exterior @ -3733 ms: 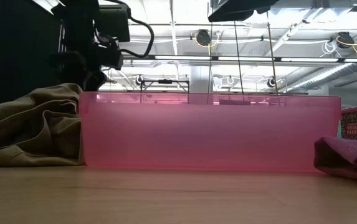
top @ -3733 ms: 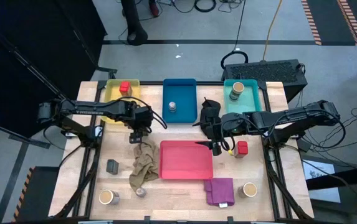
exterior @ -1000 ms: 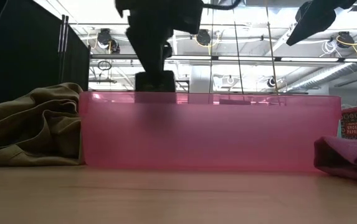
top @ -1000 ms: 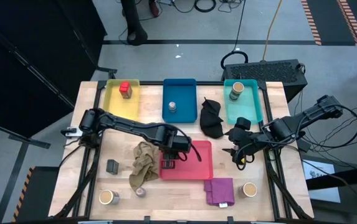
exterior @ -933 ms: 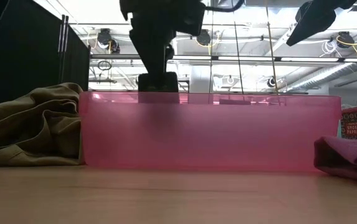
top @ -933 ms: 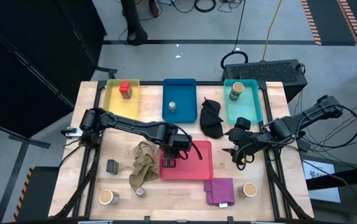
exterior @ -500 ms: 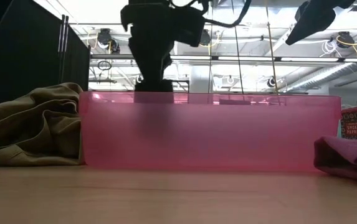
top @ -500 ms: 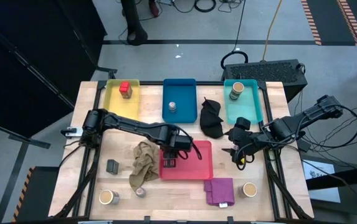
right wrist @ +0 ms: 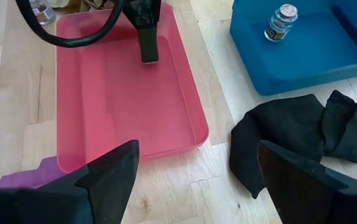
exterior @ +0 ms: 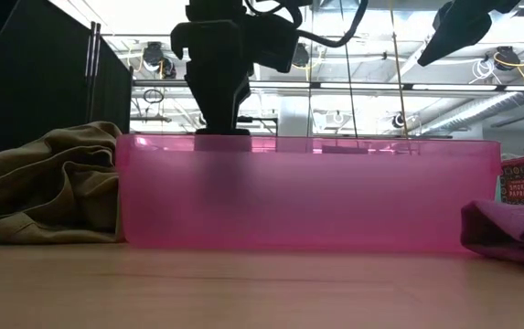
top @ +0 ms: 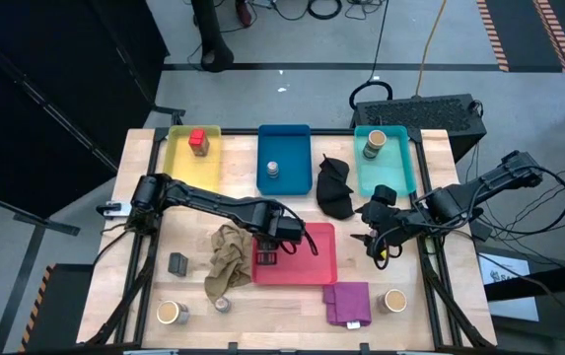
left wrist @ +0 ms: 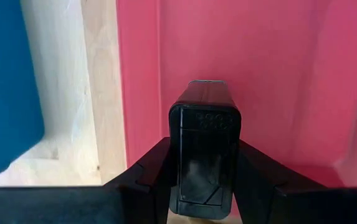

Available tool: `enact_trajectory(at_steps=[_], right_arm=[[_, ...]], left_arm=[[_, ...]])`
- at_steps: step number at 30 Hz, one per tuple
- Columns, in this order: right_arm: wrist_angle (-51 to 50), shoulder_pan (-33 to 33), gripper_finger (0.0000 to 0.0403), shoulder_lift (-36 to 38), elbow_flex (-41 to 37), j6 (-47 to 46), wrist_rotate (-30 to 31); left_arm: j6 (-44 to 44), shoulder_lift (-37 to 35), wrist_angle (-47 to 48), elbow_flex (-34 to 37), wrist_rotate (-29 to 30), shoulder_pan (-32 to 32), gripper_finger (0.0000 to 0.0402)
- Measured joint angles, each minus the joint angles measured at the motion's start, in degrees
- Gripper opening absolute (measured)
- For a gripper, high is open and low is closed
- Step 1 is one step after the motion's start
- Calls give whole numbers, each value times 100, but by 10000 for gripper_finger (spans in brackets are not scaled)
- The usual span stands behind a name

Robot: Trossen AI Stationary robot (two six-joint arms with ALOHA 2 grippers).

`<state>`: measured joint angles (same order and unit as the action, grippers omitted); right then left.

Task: Sort spices by type
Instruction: Put the top black seasoning can into the red bin

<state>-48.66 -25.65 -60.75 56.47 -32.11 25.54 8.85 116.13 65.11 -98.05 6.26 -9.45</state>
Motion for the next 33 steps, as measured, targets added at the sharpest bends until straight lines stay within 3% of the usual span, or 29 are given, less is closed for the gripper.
enact_trajectory(at_steps=[12, 19, 27, 33], right_arm=[[-2, 0, 310, -1, 0, 0, 0], [0, -2, 310, -2, 0, -1, 0], [0, 0, 310, -2, 0, -1, 0], [0, 0, 310, -2, 0, -1, 13]], left_arm=[[-21, -4, -215, 204, 66, -47, 132], [-28, -4, -264, 204, 129, -47, 179], [-78, -4, -256, 204, 143, -47, 187], [-84, -10, 340, -103, 357, -47, 188]])
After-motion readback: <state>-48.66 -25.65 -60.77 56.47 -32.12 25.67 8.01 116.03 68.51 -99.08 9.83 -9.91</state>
